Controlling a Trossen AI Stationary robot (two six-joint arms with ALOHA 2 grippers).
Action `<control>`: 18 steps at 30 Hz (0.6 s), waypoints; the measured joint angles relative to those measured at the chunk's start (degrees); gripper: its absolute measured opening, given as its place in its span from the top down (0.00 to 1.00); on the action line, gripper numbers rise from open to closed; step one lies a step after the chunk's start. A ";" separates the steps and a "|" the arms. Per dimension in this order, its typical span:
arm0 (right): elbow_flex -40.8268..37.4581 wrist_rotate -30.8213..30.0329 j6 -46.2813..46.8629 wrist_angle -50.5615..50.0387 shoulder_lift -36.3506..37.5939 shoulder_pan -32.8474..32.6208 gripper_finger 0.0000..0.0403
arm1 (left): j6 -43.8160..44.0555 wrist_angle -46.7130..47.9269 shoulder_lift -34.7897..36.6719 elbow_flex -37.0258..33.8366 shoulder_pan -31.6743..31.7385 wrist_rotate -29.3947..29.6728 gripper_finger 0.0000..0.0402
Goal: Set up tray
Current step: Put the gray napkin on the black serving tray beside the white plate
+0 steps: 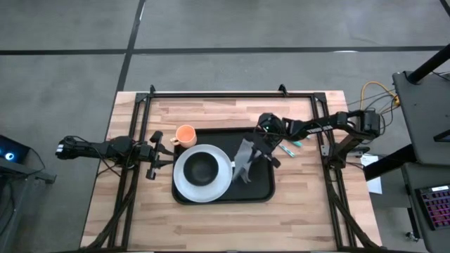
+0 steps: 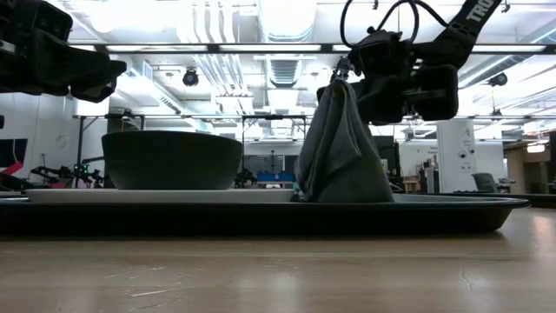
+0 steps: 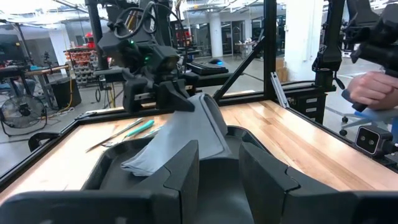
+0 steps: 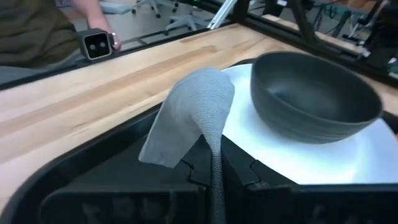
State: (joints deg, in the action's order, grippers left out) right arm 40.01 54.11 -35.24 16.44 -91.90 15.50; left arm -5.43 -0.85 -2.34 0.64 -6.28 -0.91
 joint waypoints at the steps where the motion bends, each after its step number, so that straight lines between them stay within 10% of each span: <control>1: 0.00 0.02 0.51 -0.18 0.00 -0.22 0.98 | 0.00 0.01 0.02 0.00 -0.01 -0.02 0.76; 18: 0.00 -1.52 2.48 -6.77 0.18 -1.42 0.98 | 0.00 0.00 0.01 0.01 -0.01 -0.02 0.76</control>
State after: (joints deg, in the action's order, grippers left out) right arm 40.01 52.59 -32.76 9.67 -91.71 14.09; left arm -5.43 -0.85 -2.34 0.65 -6.29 -0.93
